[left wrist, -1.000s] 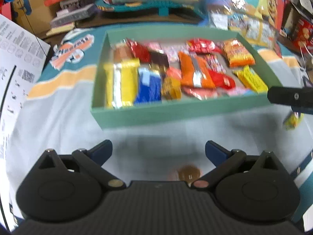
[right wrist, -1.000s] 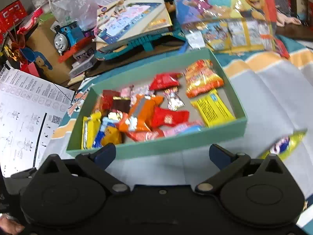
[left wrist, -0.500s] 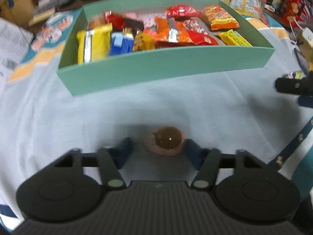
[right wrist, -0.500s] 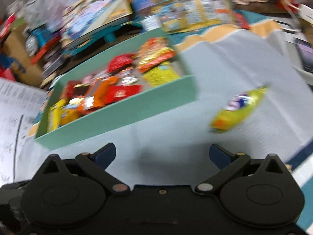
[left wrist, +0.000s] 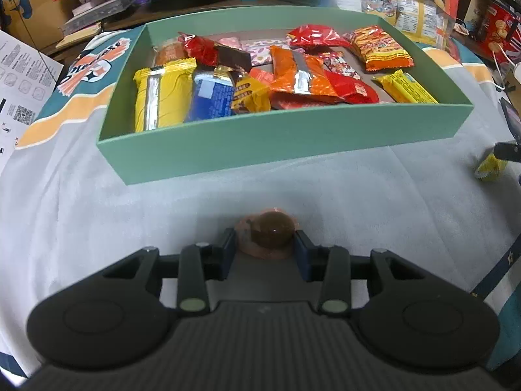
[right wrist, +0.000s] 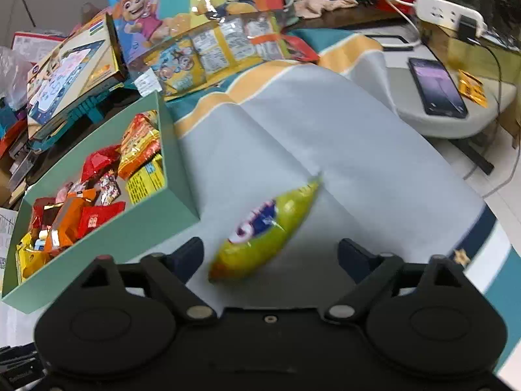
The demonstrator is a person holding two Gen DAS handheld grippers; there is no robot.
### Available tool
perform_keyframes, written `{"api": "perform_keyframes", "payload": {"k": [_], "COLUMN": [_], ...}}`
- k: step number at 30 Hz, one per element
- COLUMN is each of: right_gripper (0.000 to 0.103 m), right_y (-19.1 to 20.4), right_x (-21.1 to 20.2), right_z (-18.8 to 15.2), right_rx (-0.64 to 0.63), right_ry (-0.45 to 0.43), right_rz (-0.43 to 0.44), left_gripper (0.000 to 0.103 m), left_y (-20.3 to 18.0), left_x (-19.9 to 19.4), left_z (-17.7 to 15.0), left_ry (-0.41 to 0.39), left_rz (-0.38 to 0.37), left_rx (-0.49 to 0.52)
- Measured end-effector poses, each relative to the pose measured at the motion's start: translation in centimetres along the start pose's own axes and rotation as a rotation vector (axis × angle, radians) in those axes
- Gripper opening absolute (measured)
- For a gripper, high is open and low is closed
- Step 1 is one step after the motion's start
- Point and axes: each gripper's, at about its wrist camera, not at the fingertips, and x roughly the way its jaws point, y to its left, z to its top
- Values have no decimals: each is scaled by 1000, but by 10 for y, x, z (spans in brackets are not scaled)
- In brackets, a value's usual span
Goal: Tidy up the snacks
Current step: 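Grasp the orange-foil chocolate ball with the left gripper while the right grasps the yellow chip bag, then carry the chocolate ball and chip bag into the green box and open both grippers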
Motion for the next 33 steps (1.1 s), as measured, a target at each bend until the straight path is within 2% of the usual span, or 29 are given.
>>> {"api": "perform_keyframes", "payload": {"k": [3, 5, 7, 9, 10, 13, 18, 33], "right_gripper": [82, 63, 59, 47, 36, 23, 23, 23], "right_y": [4, 9, 20, 30, 35, 44, 50, 10], "right_x": [11, 19, 17, 11, 10, 9, 10, 5], "right_z": [6, 3, -6, -17, -22, -29, -36, -32], "right_rx": [11, -11, -90, -162, -183, -204, -198, -119], "right_ry": [8, 44, 34, 21, 15, 7, 2, 19], "right_rz": [-5, 17, 14, 25, 33, 71, 147, 314], "left_gripper": [38, 40, 41, 41, 41, 39, 36, 35], "left_y": [2, 2, 1, -1, -2, -6, -13, -38], "left_x": [1, 1, 1, 1, 1, 0, -1, 1], "left_z": [1, 1, 1, -1, -1, -1, -2, 9], "left_ry": [4, 7, 11, 11, 9, 9, 10, 27], "left_rz": [-3, 2, 10, 16, 22, 38, 76, 166], "left_rx": [1, 10, 15, 19, 24, 30, 47, 103]}}
